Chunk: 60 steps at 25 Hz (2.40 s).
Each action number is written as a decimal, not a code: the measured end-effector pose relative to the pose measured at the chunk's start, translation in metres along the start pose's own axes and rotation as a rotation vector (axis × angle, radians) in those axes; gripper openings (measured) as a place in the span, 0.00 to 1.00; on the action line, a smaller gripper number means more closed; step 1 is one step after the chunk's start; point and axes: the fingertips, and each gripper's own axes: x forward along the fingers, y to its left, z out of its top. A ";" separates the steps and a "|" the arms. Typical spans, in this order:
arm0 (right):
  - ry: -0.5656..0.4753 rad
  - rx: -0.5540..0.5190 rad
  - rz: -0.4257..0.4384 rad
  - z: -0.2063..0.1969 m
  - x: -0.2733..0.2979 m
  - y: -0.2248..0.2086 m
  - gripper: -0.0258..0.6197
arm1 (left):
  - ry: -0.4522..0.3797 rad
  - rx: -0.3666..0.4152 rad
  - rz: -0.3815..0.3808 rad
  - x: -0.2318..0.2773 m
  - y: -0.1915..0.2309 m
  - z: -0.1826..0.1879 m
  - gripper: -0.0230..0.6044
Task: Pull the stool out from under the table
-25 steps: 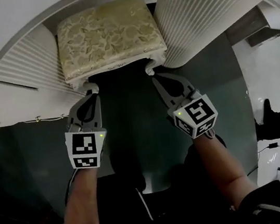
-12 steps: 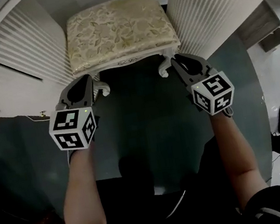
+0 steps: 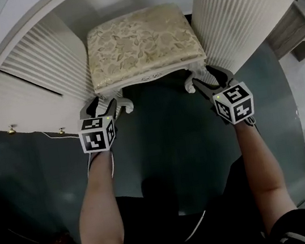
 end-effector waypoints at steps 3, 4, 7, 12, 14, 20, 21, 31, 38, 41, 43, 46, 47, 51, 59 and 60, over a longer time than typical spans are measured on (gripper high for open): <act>0.016 -0.006 -0.014 -0.005 0.008 -0.007 0.47 | 0.003 -0.006 -0.008 0.007 0.004 0.000 0.44; 0.013 -0.003 -0.024 -0.005 0.009 -0.010 0.47 | 0.004 0.000 -0.011 0.009 0.005 0.000 0.44; 0.026 -0.012 -0.053 -0.008 0.011 -0.018 0.46 | 0.015 0.032 -0.022 0.016 0.008 -0.001 0.45; 0.052 0.020 -0.040 -0.019 0.021 -0.019 0.48 | 0.018 0.054 -0.040 0.027 0.006 -0.002 0.47; 0.043 0.014 -0.045 -0.020 0.023 -0.019 0.47 | 0.016 0.030 -0.050 0.028 0.004 -0.004 0.47; 0.044 0.038 -0.067 -0.021 0.030 -0.026 0.43 | 0.039 -0.076 -0.120 0.021 0.000 -0.002 0.43; 0.050 0.040 -0.074 -0.023 0.033 -0.026 0.47 | 0.046 -0.074 -0.133 0.020 -0.002 -0.003 0.42; 0.046 0.022 -0.154 -0.020 0.045 -0.043 0.41 | 0.139 0.024 -0.191 0.017 -0.010 -0.014 0.34; 0.090 0.011 -0.091 -0.022 0.038 -0.037 0.39 | 0.202 0.048 -0.184 0.019 -0.004 -0.012 0.34; 0.101 0.010 -0.052 -0.023 0.037 -0.036 0.38 | 0.218 0.045 -0.182 0.020 -0.002 -0.012 0.35; 0.106 0.010 -0.047 -0.022 0.037 -0.036 0.38 | 0.218 0.045 -0.183 0.020 -0.002 -0.011 0.35; 0.112 0.013 -0.044 -0.022 0.036 -0.036 0.38 | 0.226 0.058 -0.203 0.019 -0.003 -0.012 0.34; 0.116 0.012 -0.037 -0.022 0.036 -0.037 0.38 | 0.233 0.070 -0.208 0.019 -0.003 -0.012 0.34; 0.142 -0.012 0.016 -0.023 0.035 -0.036 0.37 | 0.263 0.130 -0.192 0.018 -0.001 -0.014 0.33; 0.205 -0.042 0.117 -0.024 0.027 -0.036 0.33 | 0.284 0.094 -0.161 0.019 -0.002 -0.013 0.34; 0.203 -0.043 0.113 -0.023 0.027 -0.035 0.34 | 0.283 0.098 -0.167 0.018 -0.002 -0.013 0.34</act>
